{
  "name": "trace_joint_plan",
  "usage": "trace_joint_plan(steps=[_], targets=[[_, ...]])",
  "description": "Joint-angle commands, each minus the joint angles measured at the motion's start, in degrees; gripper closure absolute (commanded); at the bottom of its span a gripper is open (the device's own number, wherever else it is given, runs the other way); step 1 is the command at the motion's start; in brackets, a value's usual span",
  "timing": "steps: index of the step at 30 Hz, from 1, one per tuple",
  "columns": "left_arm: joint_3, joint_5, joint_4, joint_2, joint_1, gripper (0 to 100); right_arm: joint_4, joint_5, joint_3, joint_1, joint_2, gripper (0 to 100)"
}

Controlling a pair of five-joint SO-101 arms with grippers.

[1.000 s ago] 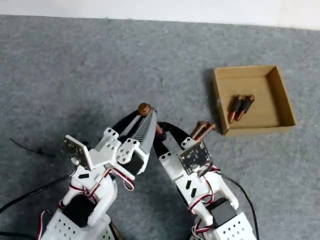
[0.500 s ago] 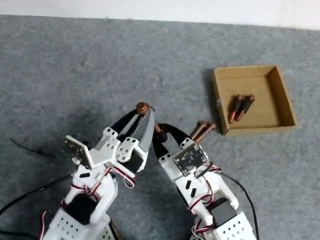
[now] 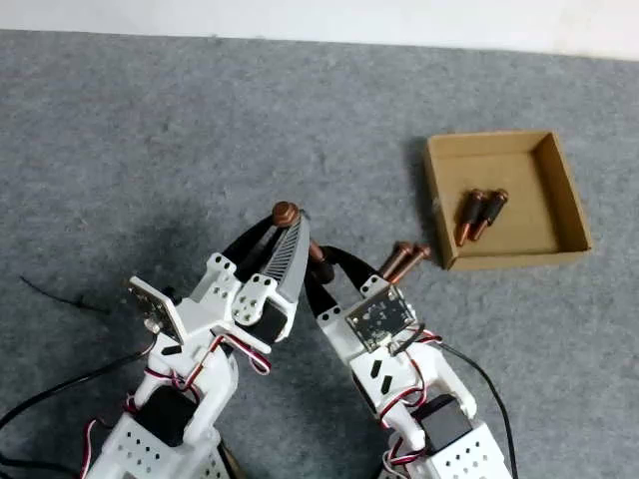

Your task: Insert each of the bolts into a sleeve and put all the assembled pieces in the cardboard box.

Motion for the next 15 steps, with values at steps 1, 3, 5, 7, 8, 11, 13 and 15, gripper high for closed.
trace_joint_plan(steps=[1, 3, 5, 7, 8, 11, 13, 15], targets=[[1.19, -0.26, -1.32, -0.48, -0.13, 99, -0.04, 0.44, 8.4, -0.48, -1.19, 99.4], [1.27, -0.26, -1.23, -0.48, -0.13, 99, -0.04, 0.44, 8.4, -0.48, -1.19, 99.4], [1.27, -0.26, -1.23, -0.48, -0.13, 99, -0.04, 0.44, 8.4, -0.48, -1.19, 99.4], [1.27, -0.26, -1.14, -0.48, -0.48, 99, -0.04, 0.44, 8.4, -0.48, -1.19, 99.4], [1.27, -0.26, -0.53, -0.4, -0.48, 99, -0.04, 0.44, 8.4, -0.48, -1.19, 99.4], [1.27, -0.26, 2.81, -0.4, -0.48, 99, -0.04, 0.53, 8.4, -0.48, -1.19, 99.4], [1.27, -0.26, 3.87, -0.4, -0.57, 99, -0.04, 0.53, 8.4, -0.48, -1.19, 99.4], [1.27, -0.26, 3.96, -0.4, -0.57, 99, -0.04, 0.53, 8.4, -0.48, -1.19, 99.4]])
